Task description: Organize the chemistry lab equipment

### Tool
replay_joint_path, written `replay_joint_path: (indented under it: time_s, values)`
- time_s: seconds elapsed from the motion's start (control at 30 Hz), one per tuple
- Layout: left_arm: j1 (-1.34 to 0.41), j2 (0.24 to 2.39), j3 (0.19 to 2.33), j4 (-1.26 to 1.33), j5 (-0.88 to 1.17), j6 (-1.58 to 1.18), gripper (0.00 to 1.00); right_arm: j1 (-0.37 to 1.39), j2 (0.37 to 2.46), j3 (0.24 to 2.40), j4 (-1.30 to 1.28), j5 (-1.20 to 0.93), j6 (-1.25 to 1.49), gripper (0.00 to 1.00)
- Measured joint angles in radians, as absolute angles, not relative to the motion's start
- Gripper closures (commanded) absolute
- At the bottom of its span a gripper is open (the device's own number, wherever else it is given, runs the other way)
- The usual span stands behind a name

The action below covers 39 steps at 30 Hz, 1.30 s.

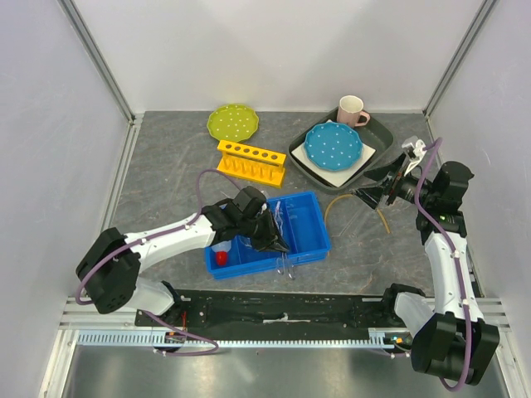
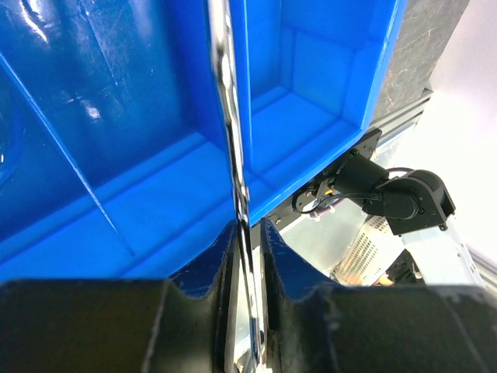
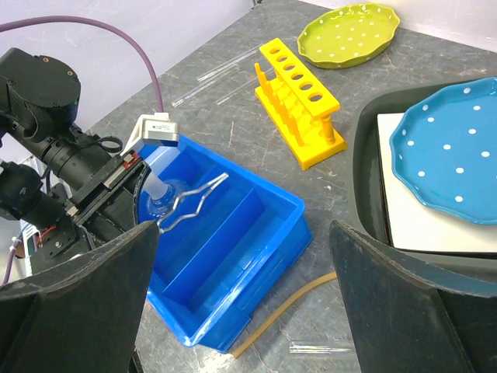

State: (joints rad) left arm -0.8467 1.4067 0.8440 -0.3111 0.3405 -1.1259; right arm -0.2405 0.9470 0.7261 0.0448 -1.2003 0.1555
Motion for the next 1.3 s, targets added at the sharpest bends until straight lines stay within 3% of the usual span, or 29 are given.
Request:
replay_joint_path:
  time_s: [0.33, 0.67, 0.83, 1.03, 1.1, 1.3]
  values:
    - [-0.848, 1.407, 0.844, -0.310, 0.341, -1.126, 0.64, -0.247, 0.947, 0.726, 0.046, -1.203, 0.162, 0.02]
    - [-0.849, 1.399, 0.964, -0.448, 0.266, -1.077, 0.43, -0.247, 0.952, 0.722, 0.044, -1.215, 0.154, 0.02]
    - [-0.839, 1.290, 1.018, -0.502, 0.194, -0.990, 0.33, -0.249, 0.970, 0.722, -0.004, -1.216, 0.088, 0.02]
    - [-0.794, 1.052, 1.022, -0.556, 0.042, -0.827, 0.05, -0.253, 1.015, 0.739, -0.181, -1.204, -0.062, 0.02]
    - [-0.751, 0.958, 1.021, -0.567, -0.004, -0.759, 0.00, -0.253, 1.040, 0.789, -0.311, -1.175, -0.164, 0.02]
    - [-0.531, 0.793, 1.020, -0.596, -0.054, -0.545, 0.00, -0.253, 1.124, 0.981, -0.681, -1.042, -0.474, 0.02]
